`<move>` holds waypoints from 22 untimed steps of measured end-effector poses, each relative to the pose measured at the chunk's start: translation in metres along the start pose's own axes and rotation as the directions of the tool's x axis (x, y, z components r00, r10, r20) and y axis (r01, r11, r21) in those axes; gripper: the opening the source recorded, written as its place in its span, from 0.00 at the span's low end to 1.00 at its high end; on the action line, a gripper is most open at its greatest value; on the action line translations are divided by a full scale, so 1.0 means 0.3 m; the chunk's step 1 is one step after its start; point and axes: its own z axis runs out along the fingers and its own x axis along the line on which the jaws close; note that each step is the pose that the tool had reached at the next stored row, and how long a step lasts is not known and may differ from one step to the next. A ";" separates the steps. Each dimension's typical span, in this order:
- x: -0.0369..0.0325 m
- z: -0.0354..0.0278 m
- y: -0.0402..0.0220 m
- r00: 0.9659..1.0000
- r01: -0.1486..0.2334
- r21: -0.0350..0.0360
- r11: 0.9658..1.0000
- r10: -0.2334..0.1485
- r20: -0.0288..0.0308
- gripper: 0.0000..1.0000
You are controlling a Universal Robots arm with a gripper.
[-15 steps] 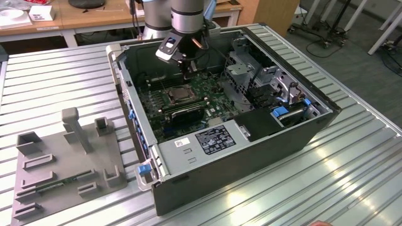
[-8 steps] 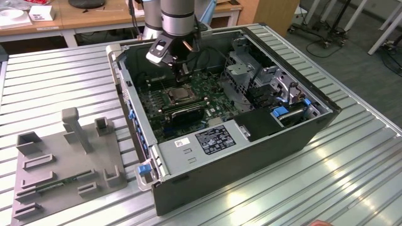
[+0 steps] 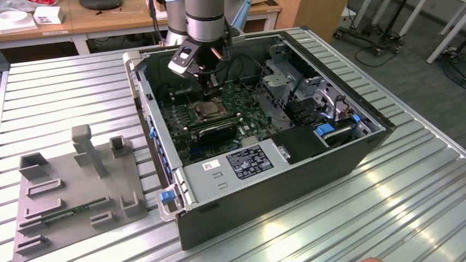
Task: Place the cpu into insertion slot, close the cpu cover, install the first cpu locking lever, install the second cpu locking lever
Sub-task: 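Close the cpu cover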
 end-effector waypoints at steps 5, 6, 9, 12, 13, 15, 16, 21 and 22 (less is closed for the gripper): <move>0.000 0.000 -0.010 1.000 0.000 0.000 1.000 0.000 0.000 0.11; 0.000 0.000 -0.012 1.000 0.000 0.000 1.000 0.000 0.000 0.11; 0.000 0.000 -0.013 1.000 0.000 0.000 1.000 0.000 0.000 0.11; 0.000 0.000 -0.014 1.000 0.000 0.000 1.000 0.000 0.000 0.11; 0.000 0.000 -0.014 1.000 0.000 0.000 1.000 0.000 0.000 0.11; 0.000 0.000 -0.015 1.000 0.000 0.000 1.000 0.000 0.000 0.11; 0.000 0.000 -0.015 1.000 0.000 0.000 1.000 0.000 0.000 0.11; -0.001 0.000 -0.020 1.000 0.000 0.000 1.000 0.000 0.000 0.11; -0.001 0.000 -0.024 1.000 0.000 0.000 1.000 0.000 0.000 0.11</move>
